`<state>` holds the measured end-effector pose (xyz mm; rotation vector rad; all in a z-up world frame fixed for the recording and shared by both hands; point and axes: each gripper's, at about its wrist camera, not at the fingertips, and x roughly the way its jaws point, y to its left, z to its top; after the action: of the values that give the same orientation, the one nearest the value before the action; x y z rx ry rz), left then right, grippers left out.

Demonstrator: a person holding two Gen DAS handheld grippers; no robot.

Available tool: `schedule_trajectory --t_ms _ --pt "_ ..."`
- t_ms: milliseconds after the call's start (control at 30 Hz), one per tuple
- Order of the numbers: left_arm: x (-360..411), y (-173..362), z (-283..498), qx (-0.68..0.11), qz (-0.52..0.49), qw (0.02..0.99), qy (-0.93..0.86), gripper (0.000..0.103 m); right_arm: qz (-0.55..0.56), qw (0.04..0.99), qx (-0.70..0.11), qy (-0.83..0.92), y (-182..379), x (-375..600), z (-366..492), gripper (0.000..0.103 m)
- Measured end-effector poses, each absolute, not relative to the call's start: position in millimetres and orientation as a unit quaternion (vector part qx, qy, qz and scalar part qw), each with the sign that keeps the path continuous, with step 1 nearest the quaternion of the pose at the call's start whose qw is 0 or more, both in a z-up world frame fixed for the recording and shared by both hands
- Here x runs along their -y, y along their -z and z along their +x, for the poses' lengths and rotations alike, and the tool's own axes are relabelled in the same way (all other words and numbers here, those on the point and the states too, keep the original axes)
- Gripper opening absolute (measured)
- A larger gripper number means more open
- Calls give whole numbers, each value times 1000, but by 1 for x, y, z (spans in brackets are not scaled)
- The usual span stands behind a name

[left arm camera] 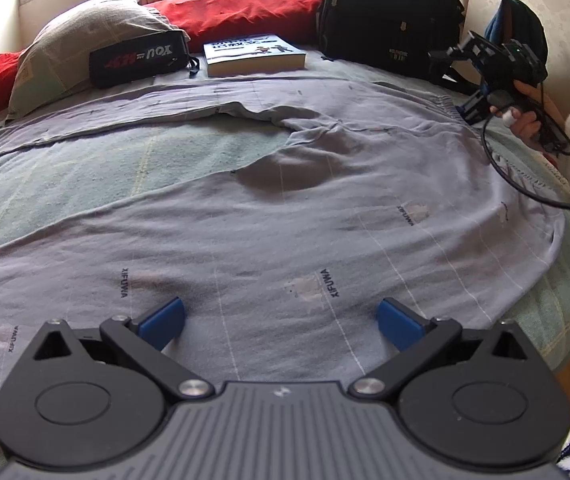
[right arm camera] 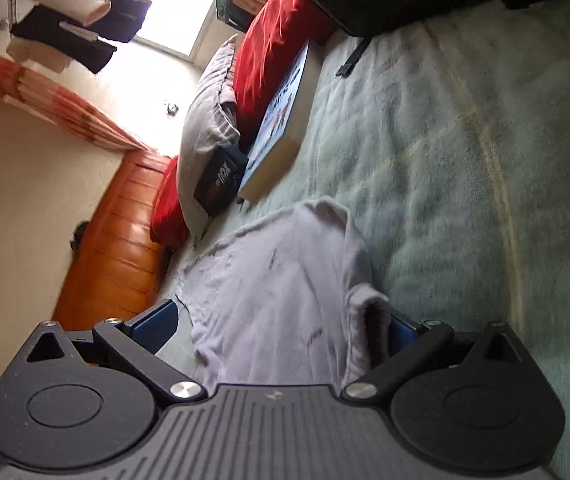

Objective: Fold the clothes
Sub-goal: 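Close the right gripper on the grey garment edge, then lift the held garment edge with the right gripper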

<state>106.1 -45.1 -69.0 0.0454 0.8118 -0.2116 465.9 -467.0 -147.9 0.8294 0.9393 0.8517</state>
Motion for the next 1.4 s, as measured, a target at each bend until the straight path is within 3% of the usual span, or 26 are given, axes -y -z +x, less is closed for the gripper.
schedule_trajectory --t_ms 200,367,667,900,1000,1033,1100,1133,1167,1400 --pt "41 69 108 -395 11 912 108 102 394 716 -417 -396 152 458 491 103" --pt "40 71 110 -391 7 914 111 102 319 709 -459 -429 140 437 485 103" --pt "39 73 111 -385 5 915 118 102 334 708 -473 -404 147 428 530 103" --pt "37 74 111 -382 3 916 124 102 304 703 -477 -432 142 428 506 99" --pt "36 74 111 -380 2 916 126 102 303 706 -481 -422 149 436 512 82" --pt "36 75 111 -380 2 916 126 102 302 709 -483 -416 150 438 515 72" --pt "36 74 111 -379 2 917 127 102 300 714 -491 -398 155 444 519 45" --pt "36 74 110 -379 2 917 127 102 290 721 -498 -385 159 447 519 15" --pt "36 74 110 -378 2 917 127 102 279 727 -505 -371 163 450 520 2" --pt "36 75 109 -376 3 918 127 102 294 747 -463 -376 171 460 506 2"
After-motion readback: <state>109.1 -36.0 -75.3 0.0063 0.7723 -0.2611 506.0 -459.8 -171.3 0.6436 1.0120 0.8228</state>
